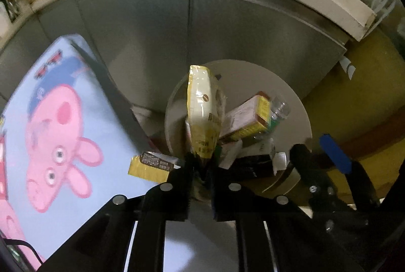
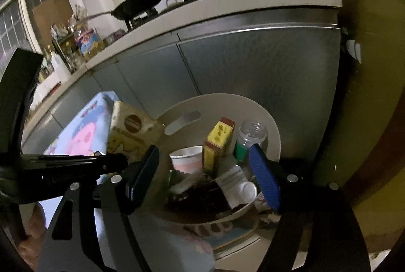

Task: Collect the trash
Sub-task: 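Move both tools back over the table, then grasp the yellow wrapper strip with the right tool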

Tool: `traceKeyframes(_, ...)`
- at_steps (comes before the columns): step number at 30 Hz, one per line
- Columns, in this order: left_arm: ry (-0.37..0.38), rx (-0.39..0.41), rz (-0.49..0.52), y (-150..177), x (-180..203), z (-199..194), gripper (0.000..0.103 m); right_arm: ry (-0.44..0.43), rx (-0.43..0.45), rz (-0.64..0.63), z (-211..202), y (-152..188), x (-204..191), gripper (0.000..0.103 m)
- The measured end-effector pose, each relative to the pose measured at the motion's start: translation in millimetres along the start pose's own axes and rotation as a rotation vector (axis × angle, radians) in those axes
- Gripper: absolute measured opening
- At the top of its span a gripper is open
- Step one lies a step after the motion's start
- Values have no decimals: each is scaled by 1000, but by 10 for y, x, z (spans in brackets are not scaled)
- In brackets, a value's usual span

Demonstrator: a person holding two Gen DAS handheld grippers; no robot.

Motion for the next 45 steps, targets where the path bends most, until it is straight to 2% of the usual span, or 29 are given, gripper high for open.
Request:
traceKeyframes(3, -46, 62, 32, 65, 16, -198, 24, -15, 9, 20, -115, 25, -27, 73)
traceKeyframes(11, -91, 170, 32, 280, -55, -660, 24, -66, 22, 47, -446, 150, -232, 73)
traceKeyframes(19, -169, 248, -17, 665, -451, -1156, 24, -125, 8, 10, -634, 304, -649, 73)
traceKeyframes(32, -240, 297, -145, 1341, -1141, -1662, 24, -223, -33, -140, -914, 751, -1678, 73)
traceKeyframes(45, -284, 324, -256, 1976, -1737, -1965, 24, -283, -126, -272, -1059, 1276, -2401, 73)
Point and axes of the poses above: each gripper's, at about its wrist camera, not at the fingertips, and z roughly the way its jaws point, x to its right, y to its underside, the point moved 4 cm from there along z, roughly the way its jaws point, and after that the axes turned 9 degrees about y, right-handed, at the moved point
